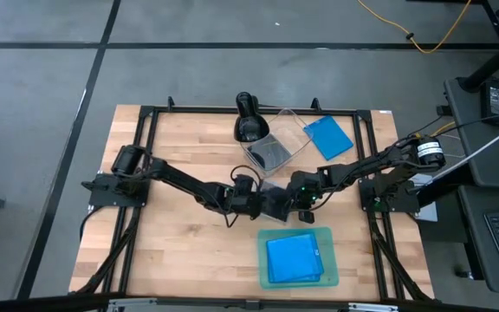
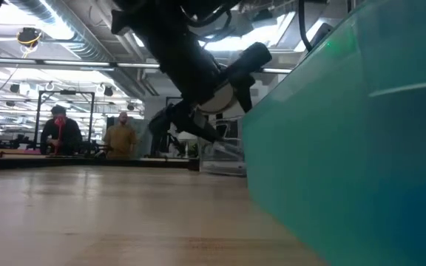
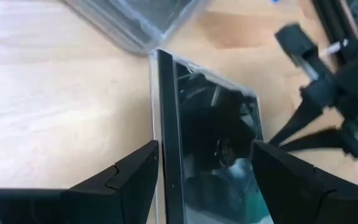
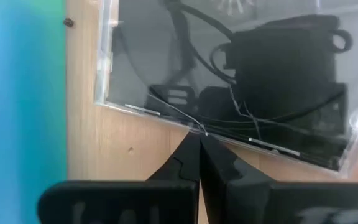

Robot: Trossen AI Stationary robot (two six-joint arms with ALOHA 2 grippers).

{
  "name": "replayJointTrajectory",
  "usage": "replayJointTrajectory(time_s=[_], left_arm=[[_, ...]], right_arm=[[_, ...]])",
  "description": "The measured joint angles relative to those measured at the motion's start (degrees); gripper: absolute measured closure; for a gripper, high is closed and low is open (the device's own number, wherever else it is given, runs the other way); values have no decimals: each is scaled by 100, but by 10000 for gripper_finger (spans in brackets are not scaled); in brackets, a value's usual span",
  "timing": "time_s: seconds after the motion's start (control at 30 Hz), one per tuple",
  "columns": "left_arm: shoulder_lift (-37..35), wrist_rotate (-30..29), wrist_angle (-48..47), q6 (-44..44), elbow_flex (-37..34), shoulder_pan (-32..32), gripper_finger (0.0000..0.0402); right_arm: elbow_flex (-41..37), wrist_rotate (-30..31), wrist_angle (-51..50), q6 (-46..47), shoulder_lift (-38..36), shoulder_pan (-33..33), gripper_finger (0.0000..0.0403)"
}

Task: Pick & place jewel cases by type
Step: Put the black CD case into the transparent bin

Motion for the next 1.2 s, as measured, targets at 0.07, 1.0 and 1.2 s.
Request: replayJointTrajectory(time_s=[0.07, 1.0, 1.2], left_arm=[[-20, 99, -48, 48, 1, -11, 162], [-78, 309, -746, 386, 799, -40, 162], [-55, 894, -367, 618, 1038, -50, 163]], right_arm=[[0, 0, -2, -4, 0, 0, 400], [13, 7, -83, -236, 2, 2, 400], [15, 29, -21, -305, 13, 4, 400]])
